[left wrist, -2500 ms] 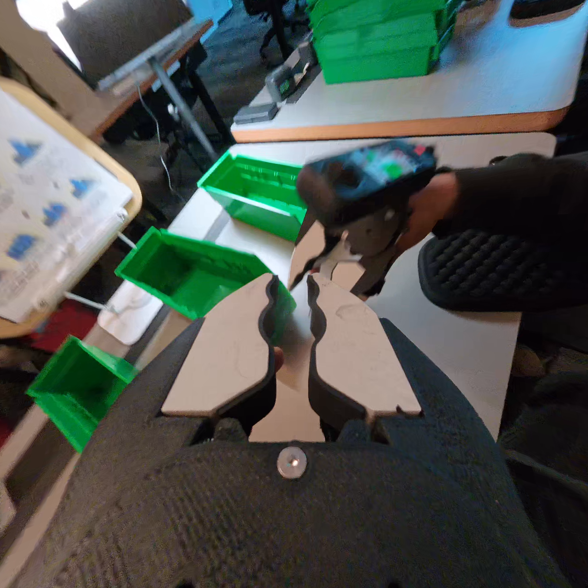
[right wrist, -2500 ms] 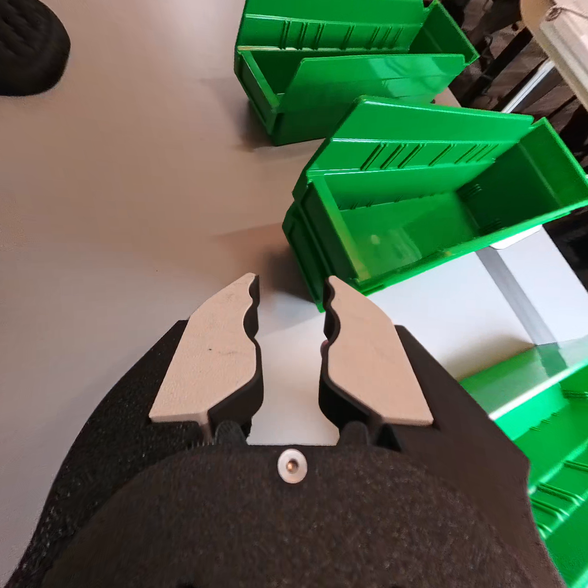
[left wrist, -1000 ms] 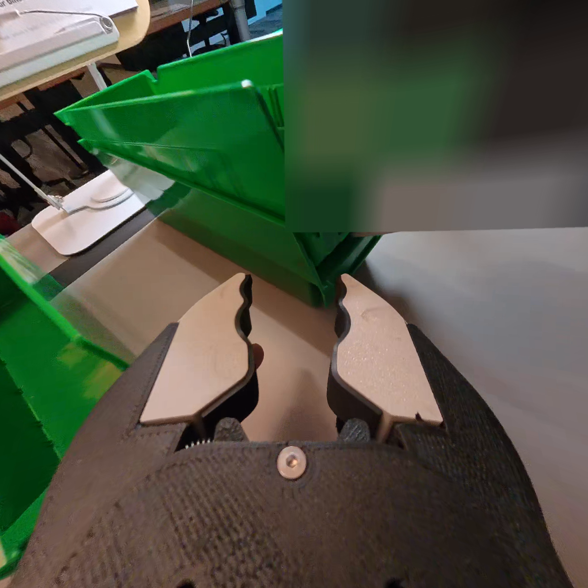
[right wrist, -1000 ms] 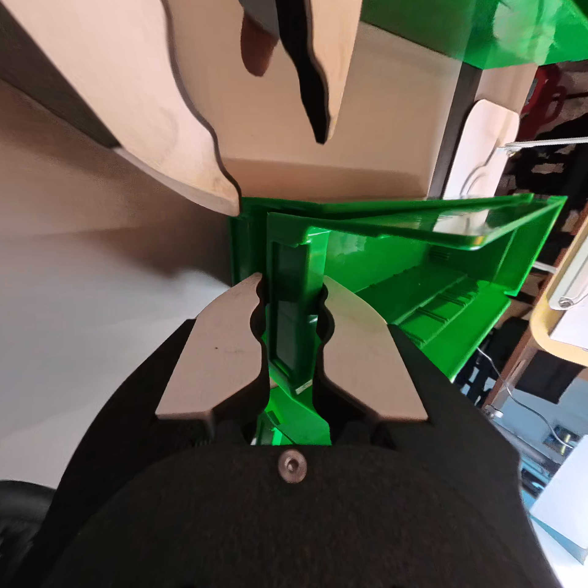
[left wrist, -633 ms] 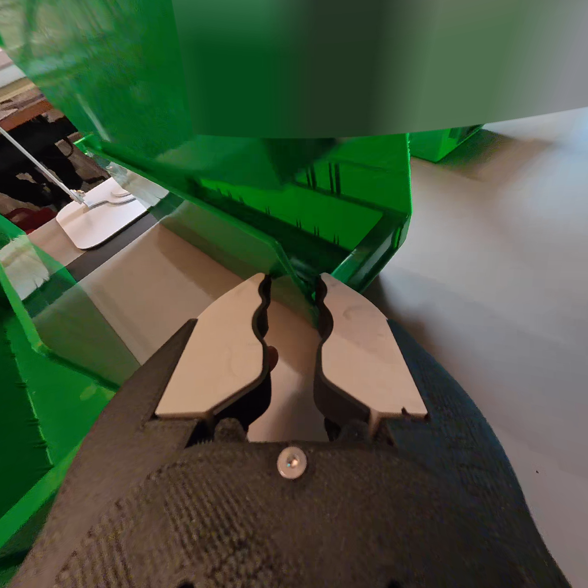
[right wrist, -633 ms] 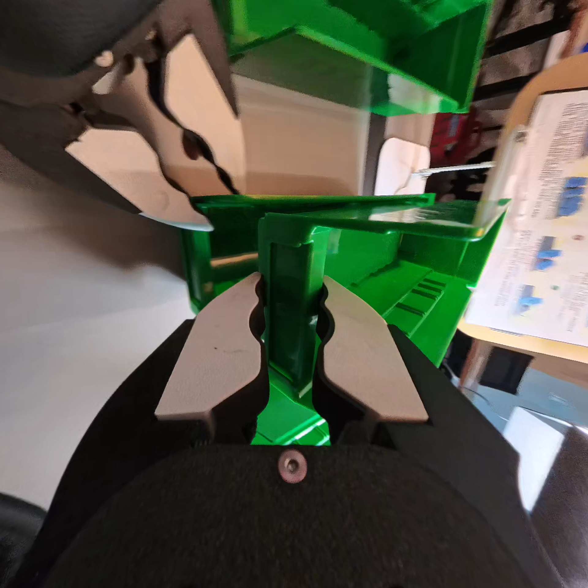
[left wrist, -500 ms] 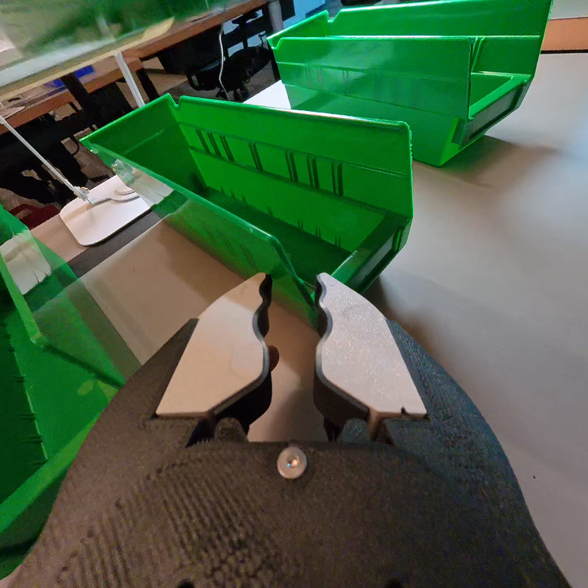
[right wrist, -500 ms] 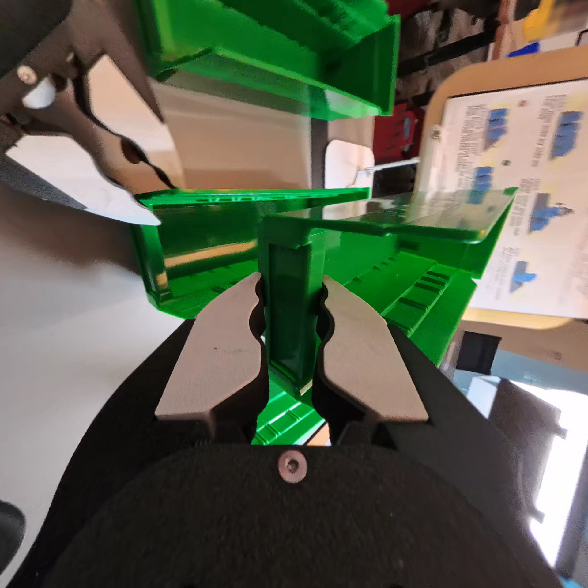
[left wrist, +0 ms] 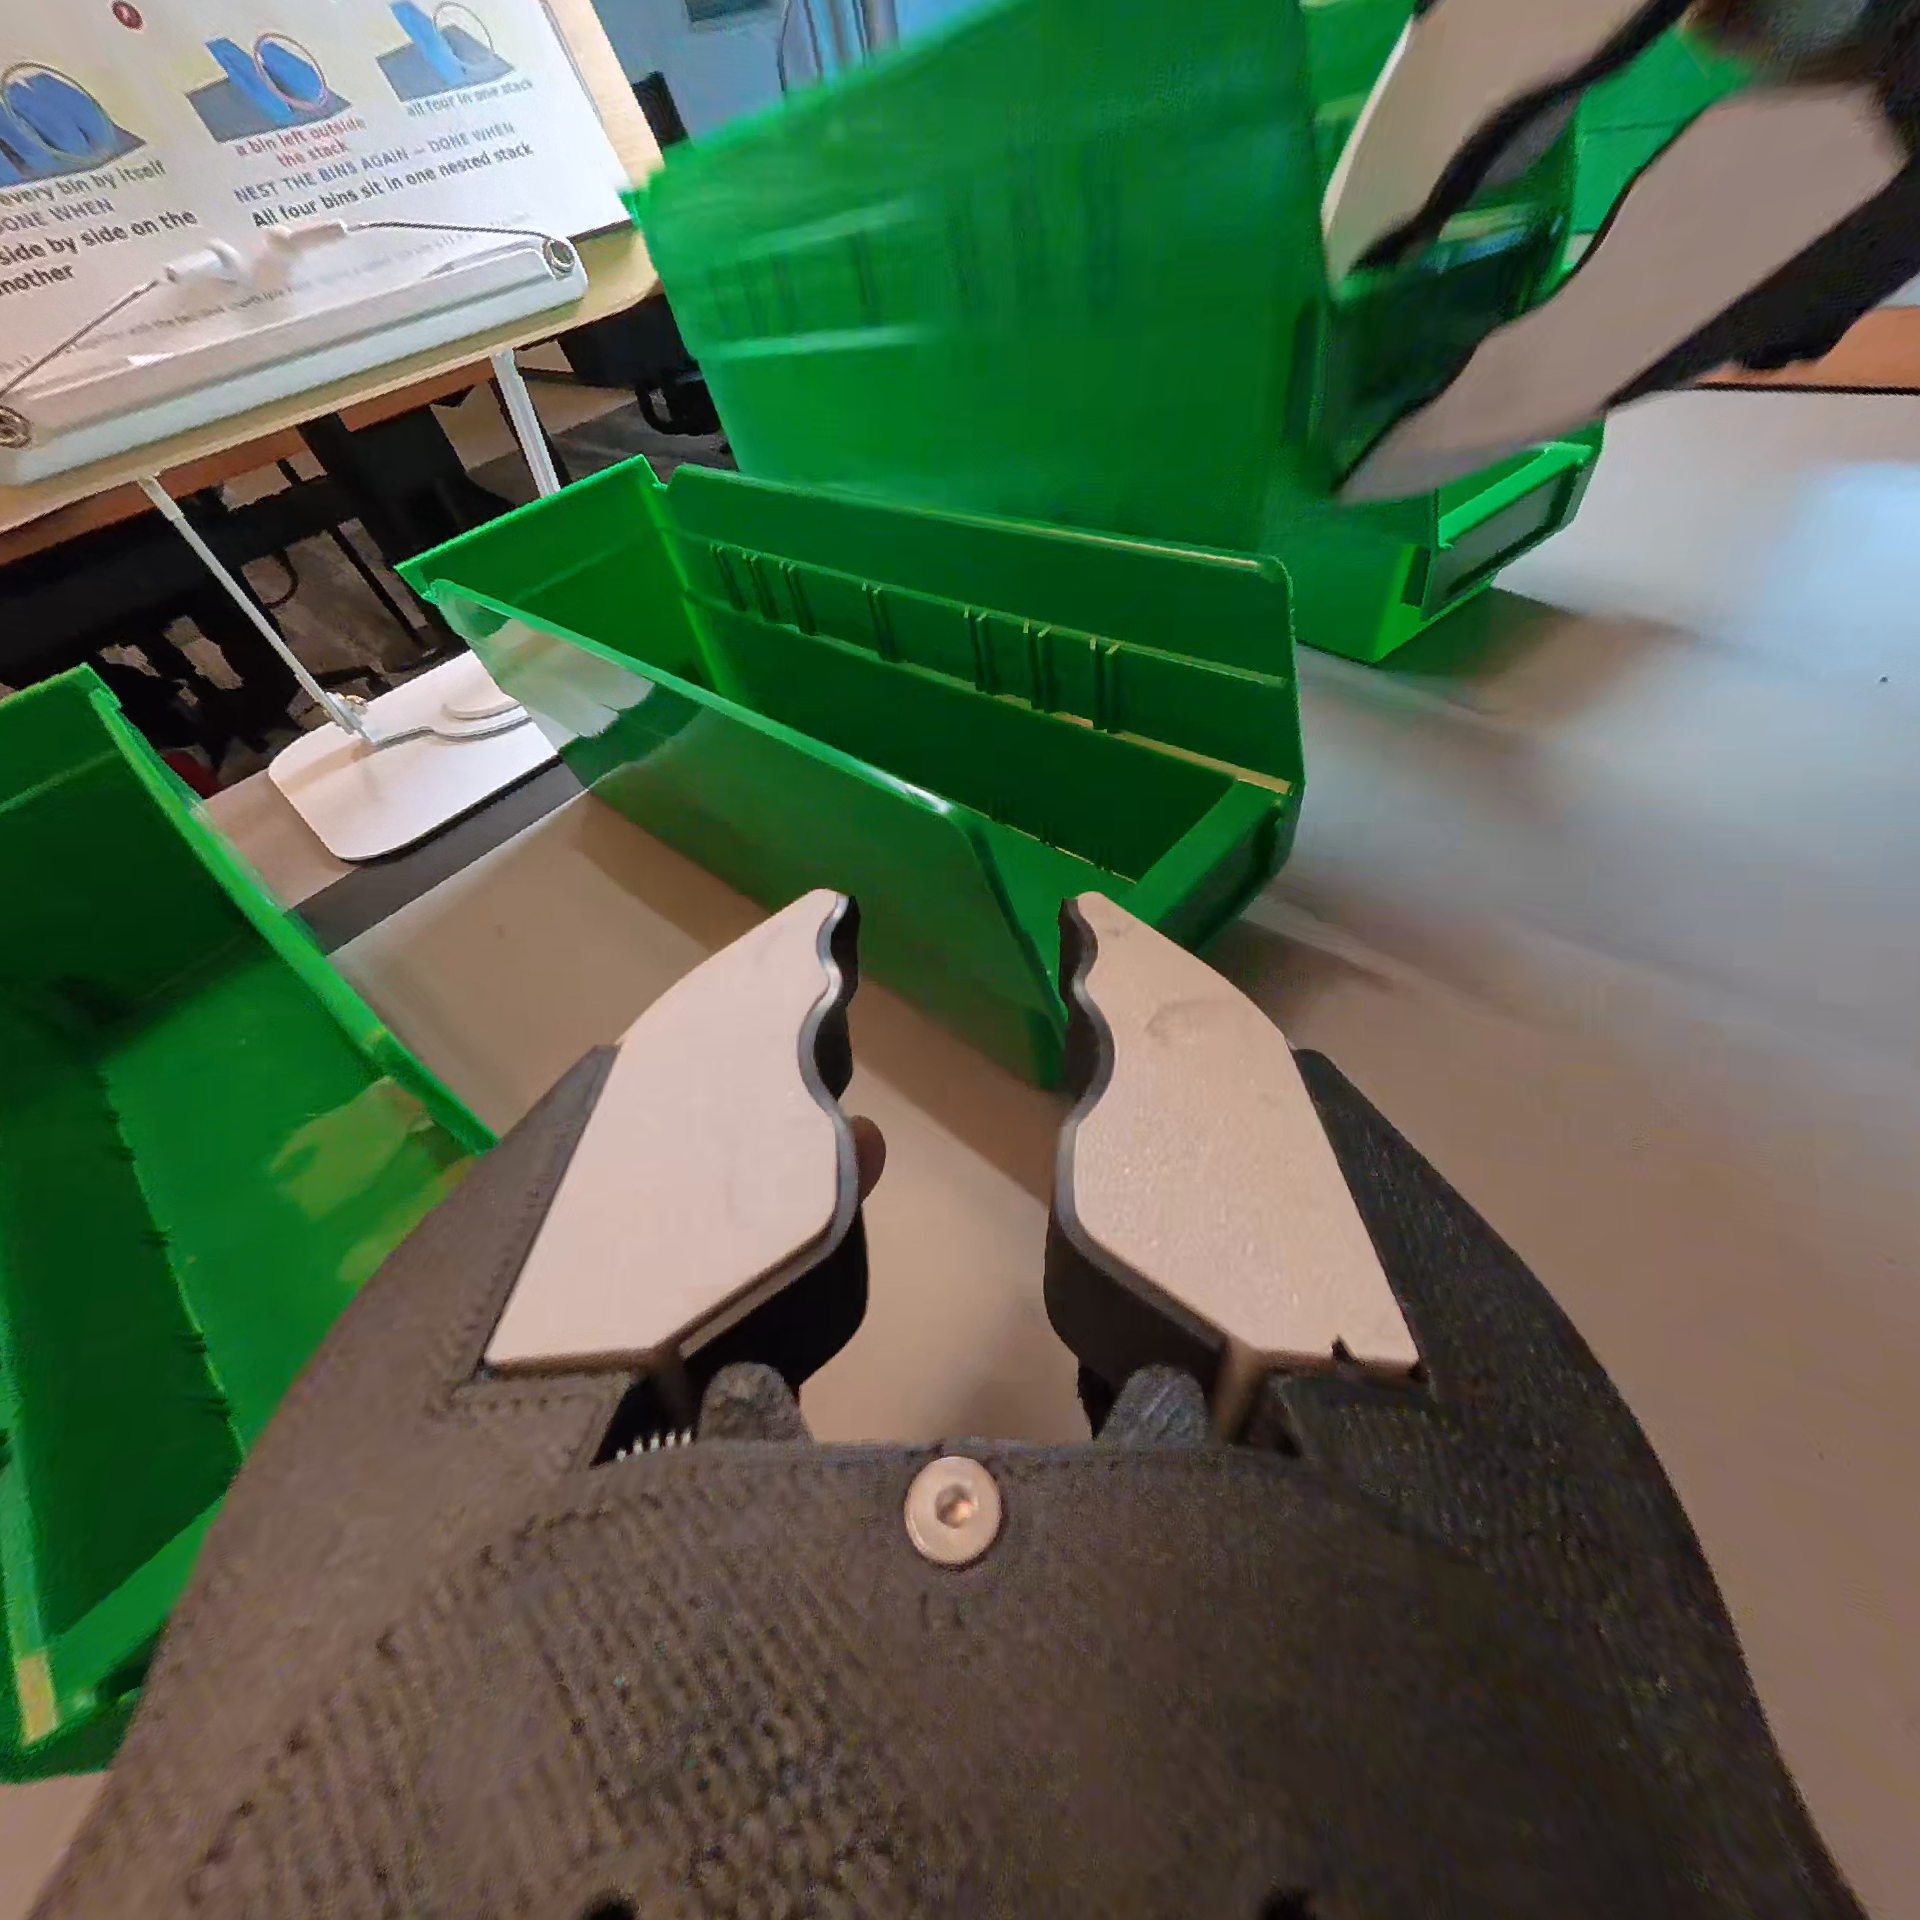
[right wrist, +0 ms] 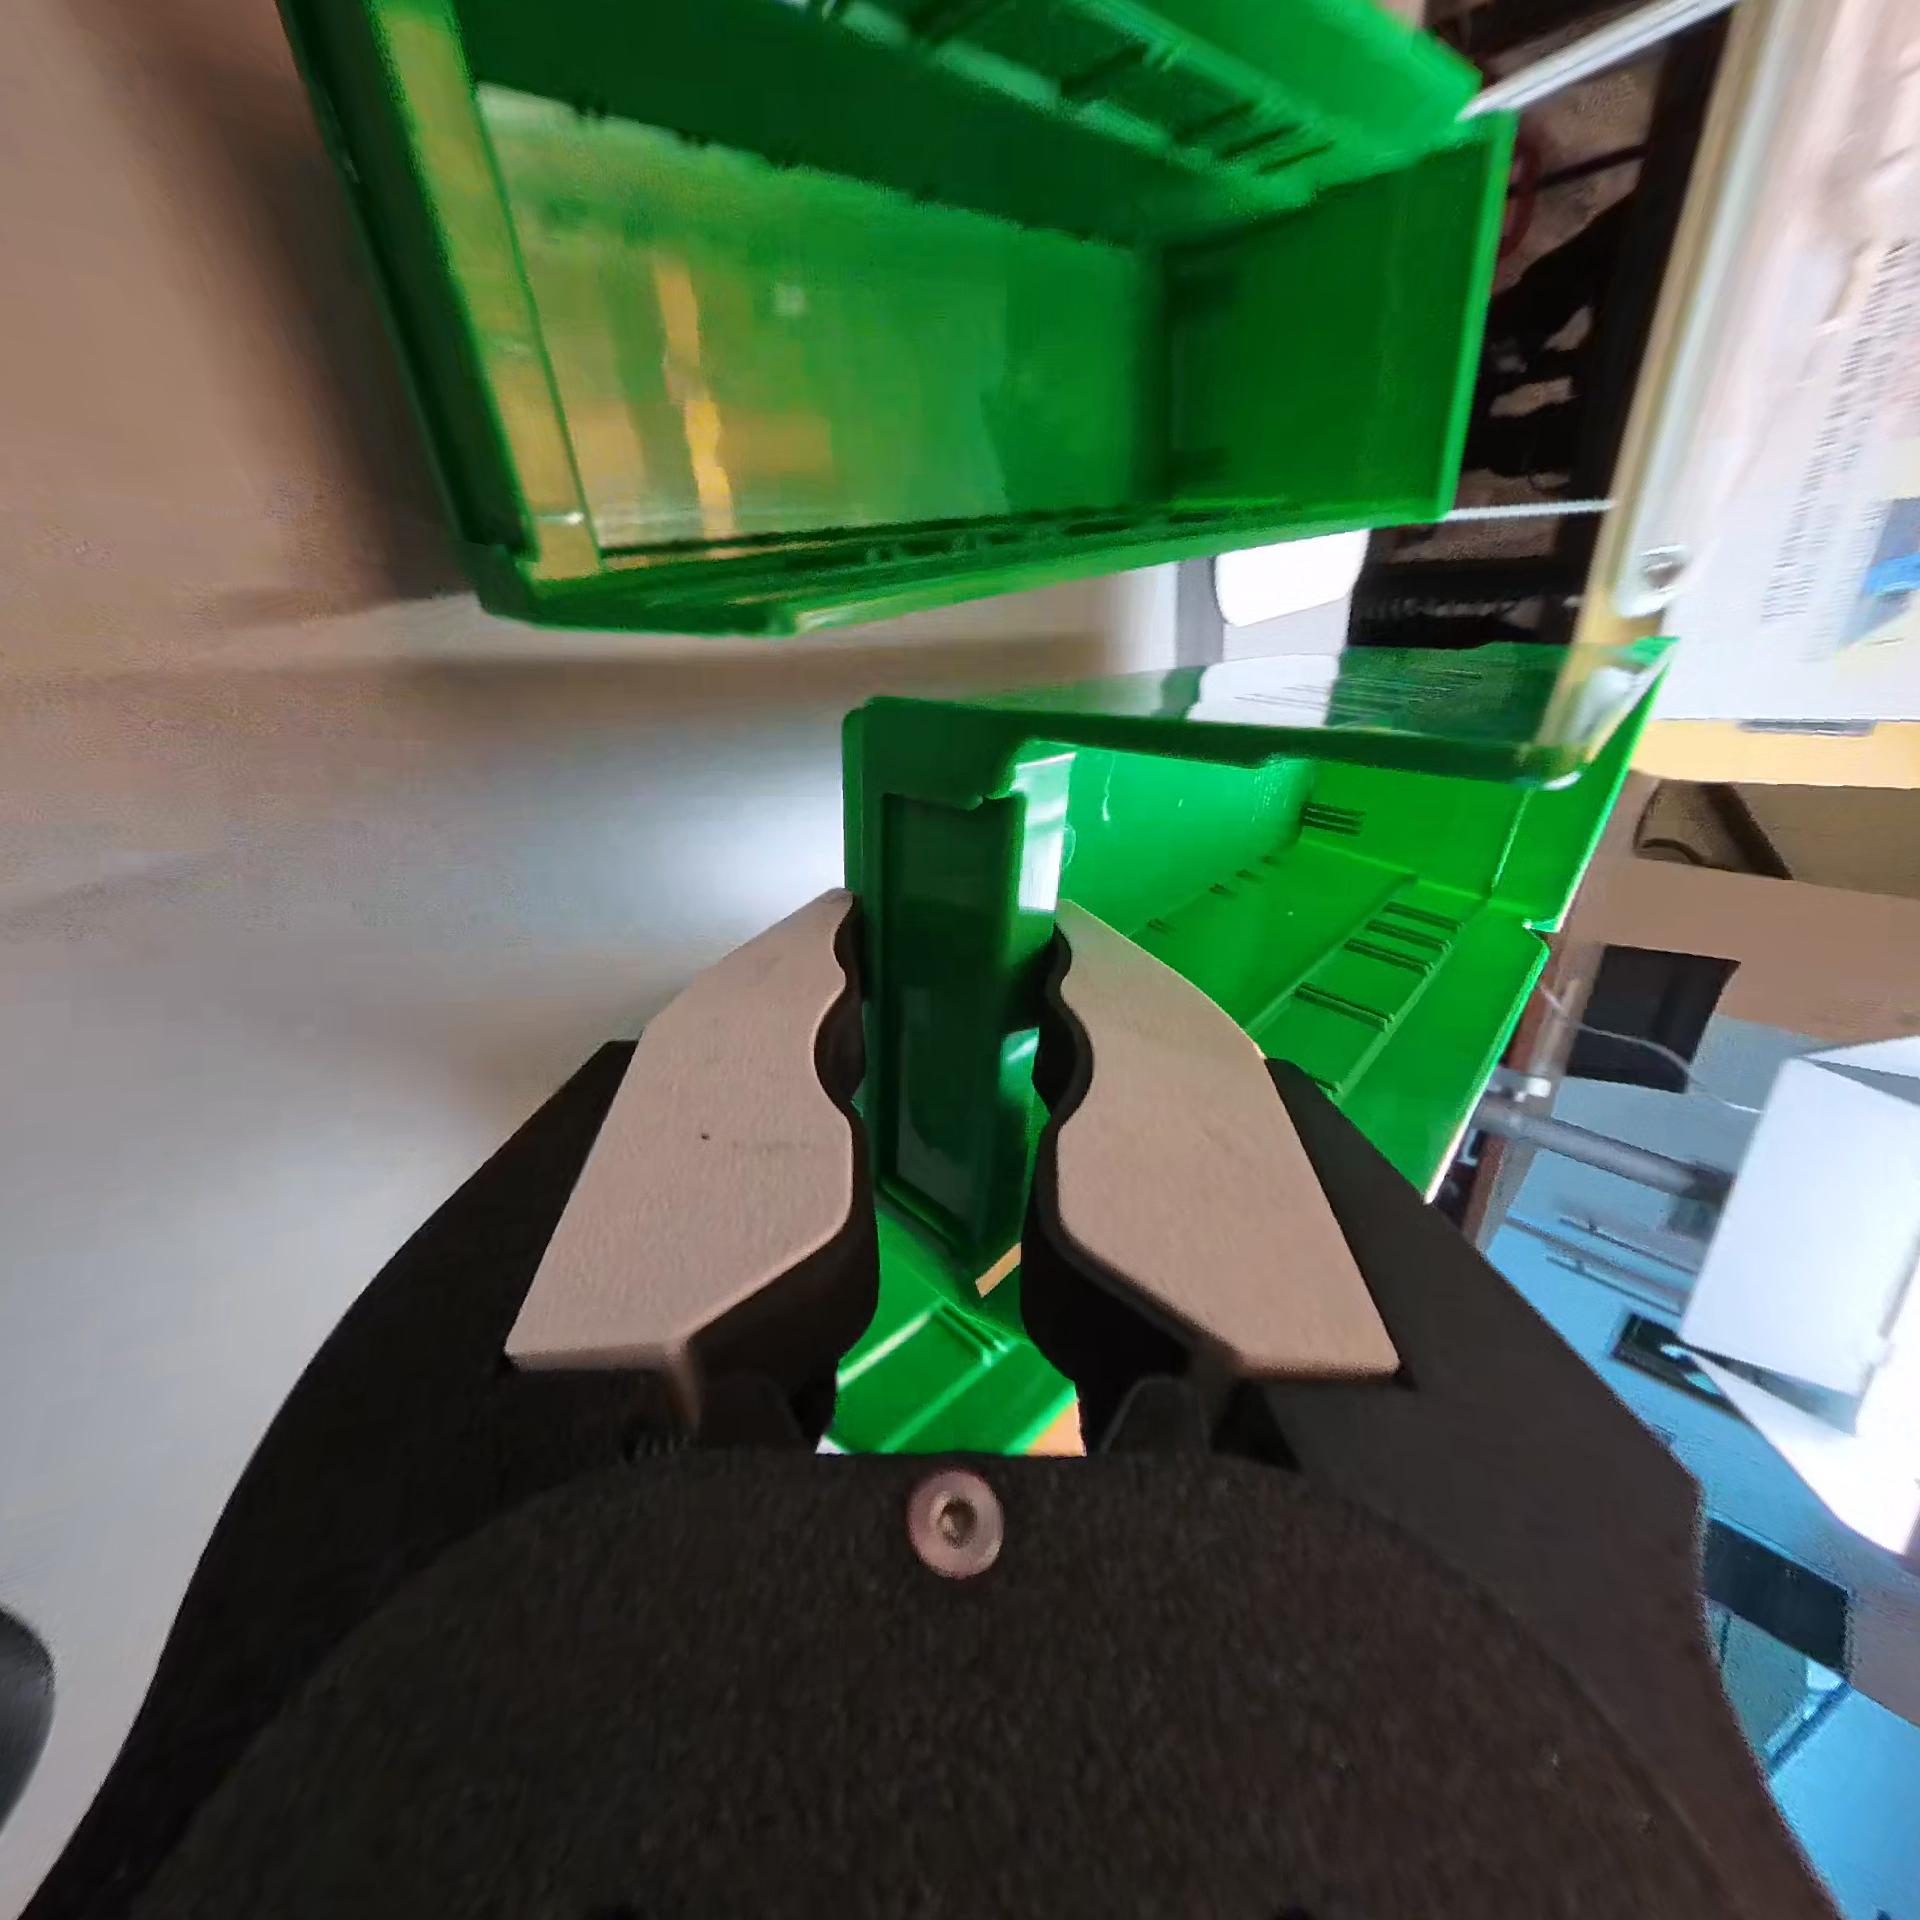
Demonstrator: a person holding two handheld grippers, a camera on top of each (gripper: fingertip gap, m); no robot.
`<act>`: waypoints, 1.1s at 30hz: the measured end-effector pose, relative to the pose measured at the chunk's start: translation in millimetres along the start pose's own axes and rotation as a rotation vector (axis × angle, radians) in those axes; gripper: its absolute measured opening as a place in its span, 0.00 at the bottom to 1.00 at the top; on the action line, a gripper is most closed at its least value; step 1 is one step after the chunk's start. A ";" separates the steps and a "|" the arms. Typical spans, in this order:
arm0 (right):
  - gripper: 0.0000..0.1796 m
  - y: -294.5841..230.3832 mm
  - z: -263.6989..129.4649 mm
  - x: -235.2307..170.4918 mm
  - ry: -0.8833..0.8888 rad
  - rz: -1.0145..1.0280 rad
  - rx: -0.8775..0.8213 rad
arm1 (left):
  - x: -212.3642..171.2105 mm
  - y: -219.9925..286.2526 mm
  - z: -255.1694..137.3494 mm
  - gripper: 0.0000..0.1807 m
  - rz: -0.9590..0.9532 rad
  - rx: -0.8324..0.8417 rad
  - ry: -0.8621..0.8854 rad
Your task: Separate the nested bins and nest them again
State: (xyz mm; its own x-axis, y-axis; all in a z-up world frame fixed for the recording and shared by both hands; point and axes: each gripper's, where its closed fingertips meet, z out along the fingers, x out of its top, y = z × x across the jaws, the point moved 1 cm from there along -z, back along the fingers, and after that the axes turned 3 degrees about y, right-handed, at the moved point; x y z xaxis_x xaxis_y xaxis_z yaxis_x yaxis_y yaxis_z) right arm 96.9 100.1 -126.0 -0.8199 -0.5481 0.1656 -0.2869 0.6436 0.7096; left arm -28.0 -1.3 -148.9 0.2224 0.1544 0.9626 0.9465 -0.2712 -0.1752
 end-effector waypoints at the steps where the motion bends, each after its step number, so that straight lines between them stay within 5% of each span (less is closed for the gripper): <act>1: 0.16 -7.6 10.0 -4.3 -0.005 0.000 0.006 | -0.6 -0.1 -1.6 0.20 0.011 0.002 0.000; 14: 0.16 -41.5 75.8 -32.1 -0.071 -0.052 -0.029 | -2.6 -15.5 -14.8 0.20 0.032 0.024 0.010; 22: 0.26 -38.4 35.0 -2.3 0.179 0.307 0.018 | -1.2 -33.1 -16.2 0.21 0.055 0.056 0.025; 33: 0.24 41.7 -6.4 -38.1 0.439 0.672 -0.371 | 17.6 -56.1 -29.8 0.20 0.078 0.138 0.088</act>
State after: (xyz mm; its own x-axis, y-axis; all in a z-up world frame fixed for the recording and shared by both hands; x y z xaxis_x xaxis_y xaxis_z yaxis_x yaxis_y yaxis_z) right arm 119.4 144.3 -98.3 -0.4714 -0.3212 0.8213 0.4289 0.7303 0.5317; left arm -84.2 -11.7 -116.0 0.2813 0.0524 0.9582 0.9515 -0.1448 -0.2714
